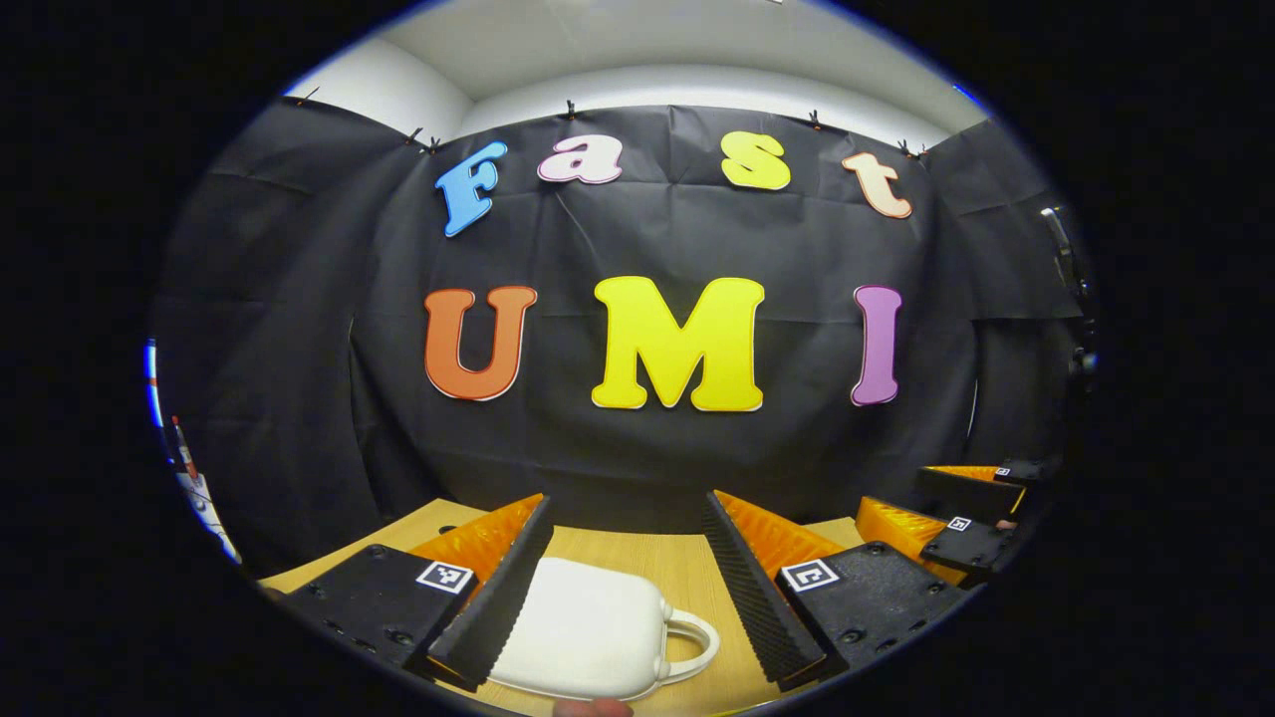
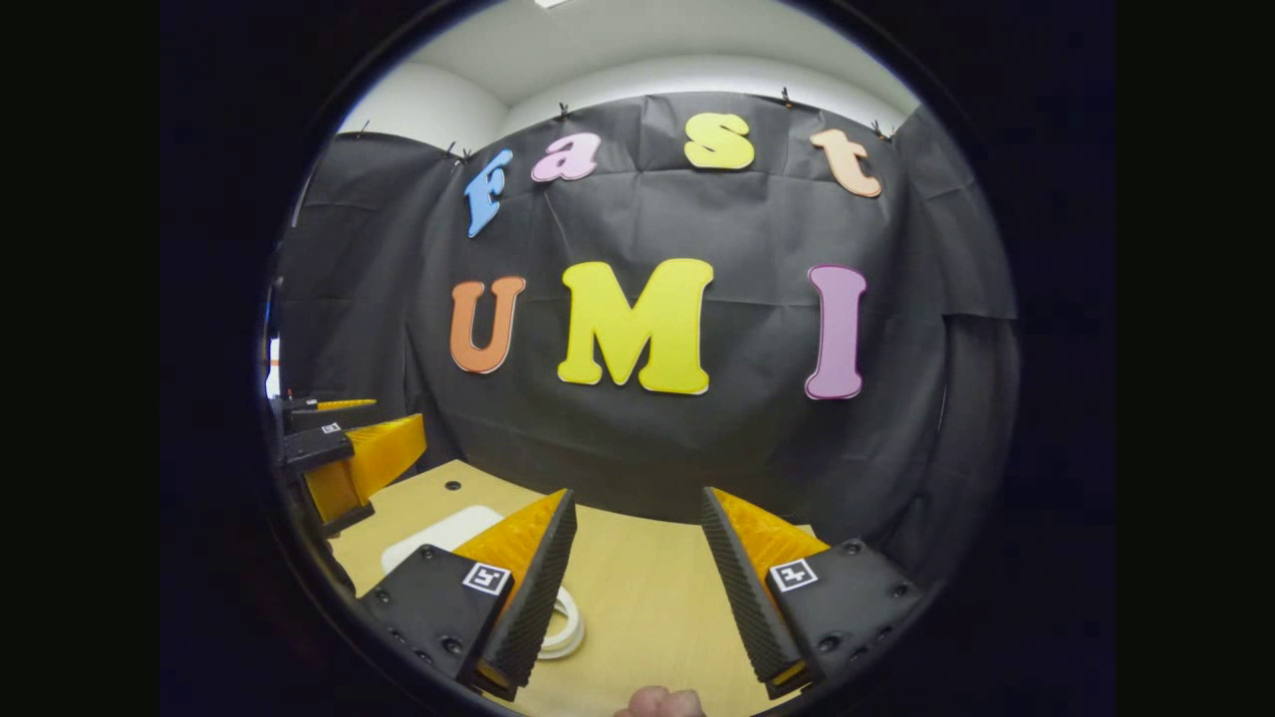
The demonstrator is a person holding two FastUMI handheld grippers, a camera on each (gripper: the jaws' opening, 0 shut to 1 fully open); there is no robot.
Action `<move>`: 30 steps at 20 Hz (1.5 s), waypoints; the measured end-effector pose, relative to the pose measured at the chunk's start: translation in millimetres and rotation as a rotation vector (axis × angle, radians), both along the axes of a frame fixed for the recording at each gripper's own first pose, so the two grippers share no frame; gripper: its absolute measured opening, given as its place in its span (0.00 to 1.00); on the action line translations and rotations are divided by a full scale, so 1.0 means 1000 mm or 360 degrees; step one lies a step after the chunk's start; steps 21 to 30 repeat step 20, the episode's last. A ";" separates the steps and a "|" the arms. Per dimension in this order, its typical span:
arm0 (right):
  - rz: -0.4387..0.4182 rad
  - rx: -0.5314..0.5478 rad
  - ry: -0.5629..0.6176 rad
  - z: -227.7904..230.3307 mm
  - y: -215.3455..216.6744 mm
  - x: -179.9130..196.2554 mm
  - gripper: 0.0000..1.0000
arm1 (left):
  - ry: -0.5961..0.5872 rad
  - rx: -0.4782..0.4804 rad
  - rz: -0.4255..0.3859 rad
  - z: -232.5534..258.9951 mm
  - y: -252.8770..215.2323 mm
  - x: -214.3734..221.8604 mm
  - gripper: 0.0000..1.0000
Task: First open the suitcase, pack the skin care products into it, and then close the suitcase.
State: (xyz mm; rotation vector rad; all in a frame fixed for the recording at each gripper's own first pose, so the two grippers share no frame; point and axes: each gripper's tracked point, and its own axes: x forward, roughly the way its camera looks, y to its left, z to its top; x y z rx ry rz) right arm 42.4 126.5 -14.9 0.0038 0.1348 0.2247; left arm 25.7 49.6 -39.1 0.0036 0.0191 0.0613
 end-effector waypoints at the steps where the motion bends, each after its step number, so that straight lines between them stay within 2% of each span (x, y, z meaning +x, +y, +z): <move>1: 0.0004 -0.0001 0.0008 -0.002 0.005 -0.001 0.76 | -0.0007 -0.0021 0.0001 0.000 0.003 -0.002 0.96; 5: -0.0007 0.0013 -0.0030 0.008 0.018 -0.002 0.76 | -0.0063 -0.0004 0.0069 0.004 0.023 -0.011 0.96; 15: 0.0025 0.0022 -0.0045 0.010 0.041 -0.011 0.75 | -0.0052 -0.0045 0.0077 0.001 0.038 -0.018 0.96; 30: 0.0014 -0.0007 -0.0057 0.010 0.042 -0.012 0.74 | -0.0033 -0.0049 0.0085 -0.005 0.044 -0.019 0.96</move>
